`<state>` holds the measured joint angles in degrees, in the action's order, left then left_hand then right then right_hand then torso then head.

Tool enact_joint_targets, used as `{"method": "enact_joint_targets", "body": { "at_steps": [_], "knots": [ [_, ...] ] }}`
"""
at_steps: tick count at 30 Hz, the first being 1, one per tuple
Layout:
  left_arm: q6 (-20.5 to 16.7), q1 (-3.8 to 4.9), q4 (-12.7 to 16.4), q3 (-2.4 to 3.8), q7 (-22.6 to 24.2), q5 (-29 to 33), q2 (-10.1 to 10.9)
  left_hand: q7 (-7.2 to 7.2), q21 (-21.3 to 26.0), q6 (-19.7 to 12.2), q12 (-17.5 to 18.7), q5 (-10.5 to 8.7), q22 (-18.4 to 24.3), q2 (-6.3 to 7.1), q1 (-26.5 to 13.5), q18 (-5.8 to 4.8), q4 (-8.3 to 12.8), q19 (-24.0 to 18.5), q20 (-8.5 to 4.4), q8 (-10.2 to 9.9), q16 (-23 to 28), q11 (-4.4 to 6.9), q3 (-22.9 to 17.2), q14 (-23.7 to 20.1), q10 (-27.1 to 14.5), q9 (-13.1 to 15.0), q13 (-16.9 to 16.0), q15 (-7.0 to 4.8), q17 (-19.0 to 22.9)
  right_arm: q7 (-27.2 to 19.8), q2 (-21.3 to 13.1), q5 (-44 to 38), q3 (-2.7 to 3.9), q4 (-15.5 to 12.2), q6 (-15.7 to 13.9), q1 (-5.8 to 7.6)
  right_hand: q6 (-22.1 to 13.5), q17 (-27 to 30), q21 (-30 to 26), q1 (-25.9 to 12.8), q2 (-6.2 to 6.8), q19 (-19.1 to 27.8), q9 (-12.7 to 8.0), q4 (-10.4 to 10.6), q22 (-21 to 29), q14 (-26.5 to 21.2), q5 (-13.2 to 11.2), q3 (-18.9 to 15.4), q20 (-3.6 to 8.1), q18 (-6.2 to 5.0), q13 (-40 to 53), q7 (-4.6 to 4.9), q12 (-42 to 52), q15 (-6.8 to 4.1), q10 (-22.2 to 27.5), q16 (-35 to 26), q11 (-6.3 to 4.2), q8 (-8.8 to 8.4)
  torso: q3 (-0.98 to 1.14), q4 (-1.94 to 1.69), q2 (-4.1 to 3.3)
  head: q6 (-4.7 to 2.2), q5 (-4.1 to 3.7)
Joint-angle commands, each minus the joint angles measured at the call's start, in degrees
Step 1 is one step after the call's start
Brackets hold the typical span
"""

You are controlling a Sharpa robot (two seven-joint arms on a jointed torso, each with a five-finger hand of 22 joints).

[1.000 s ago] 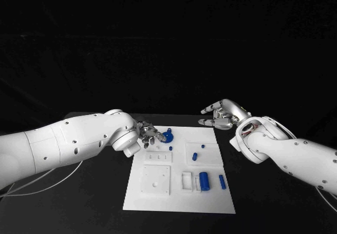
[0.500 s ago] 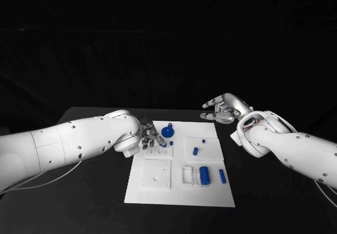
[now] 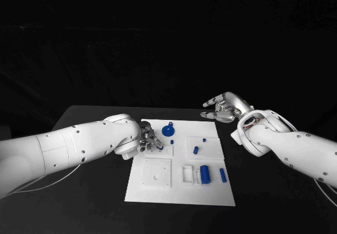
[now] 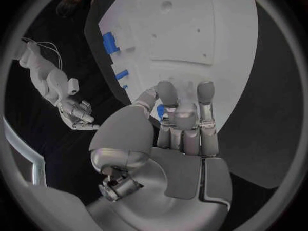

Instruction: Assemble the parts on the task board

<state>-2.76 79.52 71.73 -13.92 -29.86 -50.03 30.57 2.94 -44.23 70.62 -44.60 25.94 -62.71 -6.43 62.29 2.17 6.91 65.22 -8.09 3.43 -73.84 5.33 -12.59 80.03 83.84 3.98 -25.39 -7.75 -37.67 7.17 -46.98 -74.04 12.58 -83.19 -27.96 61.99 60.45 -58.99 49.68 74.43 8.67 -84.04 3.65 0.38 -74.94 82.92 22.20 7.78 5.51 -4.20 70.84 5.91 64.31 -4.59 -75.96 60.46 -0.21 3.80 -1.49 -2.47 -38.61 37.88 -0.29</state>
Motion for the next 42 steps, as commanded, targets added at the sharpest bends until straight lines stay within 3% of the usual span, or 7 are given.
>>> {"method": "enact_joint_targets", "body": {
  "at_steps": [1, 2, 4, 5, 7, 8, 42],
  "knots": [
    [0.09, -0.2, -0.34, 0.05, -0.06, -0.95, -0.31, -6.49, 0.2, 12.91, -0.15, 0.19, -0.14, -0.29, 0.07, -0.88, -0.06, 0.23, -0.04, 0.56, -0.37, 0.74, -0.86, 0.01, 2.79, 39.15, -0.09, -0.16, 0.01, -0.48, 0.08, 0.01, 0.04, -0.04, 0.12, -0.03, 0.43, 0.01, -0.39, -0.34, -0.05, -2.91, -0.08, -0.35, -6.14, -0.02, 0.23, -0.04, -0.19, -1.01, -0.08, -0.15, -0.14, 0.32, 0.32, -0.17, -0.11, -0.25, -0.01, 0.07, -0.05, 0.0, 0.04],
    [0.16, -0.3, -0.55, 0.05, -0.06, -0.97, -0.39, -6.58, 4.07, 13.03, -0.25, 0.18, -5.11, -0.22, 0.1, -1.02, -0.08, 2.13, 0.0, 0.65, -0.36, 0.62, -0.81, 0.04, 2.86, 39.16, -0.24, -0.11, 0.09, -0.47, 0.08, 0.01, 0.04, -0.05, 0.12, -0.03, 0.45, 0.05, -0.39, -0.4, -0.03, -2.92, -0.09, -0.39, -6.14, -0.02, 0.36, -0.02, -0.19, -1.01, -0.1, -0.15, -0.15, 0.31, 0.34, -0.21, -0.11, -0.26, -0.01, 0.07, -0.05, 0.0, 0.04],
    [0.36, -0.39, -0.79, 0.05, -0.11, -0.98, -0.48, -6.57, 4.61, 13.03, -0.23, 0.18, -5.71, -0.22, 0.1, -1.05, -0.07, 2.31, -0.02, 0.65, -0.36, 0.63, -0.81, 0.04, 2.85, 39.16, -0.25, -0.11, 0.09, -0.46, 0.08, 0.01, 0.04, -0.06, 0.13, -0.03, 0.51, 0.03, -0.39, -0.42, -0.03, -2.92, -0.08, -0.41, -6.14, -0.02, 0.47, 0.01, -0.19, -1.01, -0.1, -0.16, -0.14, 0.31, 0.33, -0.19, -0.12, -0.25, 0.01, 0.04, -0.05, 0.11, -0.01],
    [0.49, -0.42, -0.89, 0.05, -0.14, -0.99, -0.52, -6.54, 7.38, 13.02, -0.17, 0.19, -8.82, -0.2, 0.08, -1.21, -0.02, 3.28, -0.1, 0.65, -0.38, 0.7, -0.78, 0.04, 2.82, 39.16, -0.28, -0.12, 0.08, -0.45, 0.08, 0.01, 0.04, -0.06, 0.13, -0.03, 0.53, 0.02, -0.39, -0.43, -0.03, -2.92, -0.08, -0.42, -6.14, -0.02, 0.51, 0.02, -0.18, -1.01, -0.1, -0.17, -0.13, 0.3, 0.32, -0.18, -0.12, -0.25, 0.0, 0.05, -0.05, 0.12, -0.03],
    [0.79, -0.47, -1.18, 0.05, -0.18, -1.01, -0.67, -6.54, 7.38, 13.02, -0.17, 0.19, -8.82, -0.2, 0.08, -1.21, -0.02, 3.28, -0.1, 0.65, -0.38, 0.7, -0.78, 0.04, 2.82, 39.16, -0.28, -0.12, 0.08, -0.44, 0.09, 0.01, 0.04, -0.07, 0.14, -0.03, 0.52, 0.01, -0.35, -0.47, -0.04, -2.92, -0.09, -0.43, -6.15, -0.01, 0.58, 0.05, -0.18, -1.01, -0.11, -0.17, -0.14, 0.3, 0.33, -0.17, -0.12, -0.26, 0.01, 0.04, 0.01, 0.17, -0.08],
    [0.89, -0.5, -1.32, 0.05, -0.19, -1.04, -0.74, -6.49, 11.34, 13.02, -0.35, 0.02, -12.7, -0.24, 0.02, -1.38, -0.19, 4.59, -0.25, 0.67, -0.35, 0.91, -0.63, 0.09, 2.84, 39.18, -0.33, -0.28, 0.21, -0.44, 0.09, 0.01, 0.04, -0.08, 0.15, -0.03, 0.52, 0.0, -0.33, -0.49, -0.04, -2.92, -0.09, -0.43, -6.15, -0.01, 0.62, 0.07, -0.18, -1.0, -0.11, -0.17, -0.15, 0.3, 0.33, -0.17, -0.12, -0.26, 0.03, 0.04, 0.01, 0.18, -0.1],
    [4.83, -0.8, -0.66, 0.06, -0.83, -5.04, -0.91, -6.58, 12.9, 13.37, 0.01, -1.97, -13.37, -0.04, 0.95, -1.41, -1.06, 5.37, 0.15, 0.72, -0.19, 0.61, 0.6, -0.2, 2.81, 38.54, -0.54, 0.03, 0.53, -0.25, 0.12, 0.01, 0.04, -0.3, 0.36, -0.03, 0.89, 0.04, -0.4, -0.9, 0.01, -2.92, -0.08, -0.5, -6.13, -0.02, 1.95, 0.39, -0.14, -0.99, -0.15, -0.27, -0.17, 0.26, 0.36, -0.24, -0.2, -0.25, -0.02, 0.02, 0.02, 0.6, -0.47]
  ]
}}
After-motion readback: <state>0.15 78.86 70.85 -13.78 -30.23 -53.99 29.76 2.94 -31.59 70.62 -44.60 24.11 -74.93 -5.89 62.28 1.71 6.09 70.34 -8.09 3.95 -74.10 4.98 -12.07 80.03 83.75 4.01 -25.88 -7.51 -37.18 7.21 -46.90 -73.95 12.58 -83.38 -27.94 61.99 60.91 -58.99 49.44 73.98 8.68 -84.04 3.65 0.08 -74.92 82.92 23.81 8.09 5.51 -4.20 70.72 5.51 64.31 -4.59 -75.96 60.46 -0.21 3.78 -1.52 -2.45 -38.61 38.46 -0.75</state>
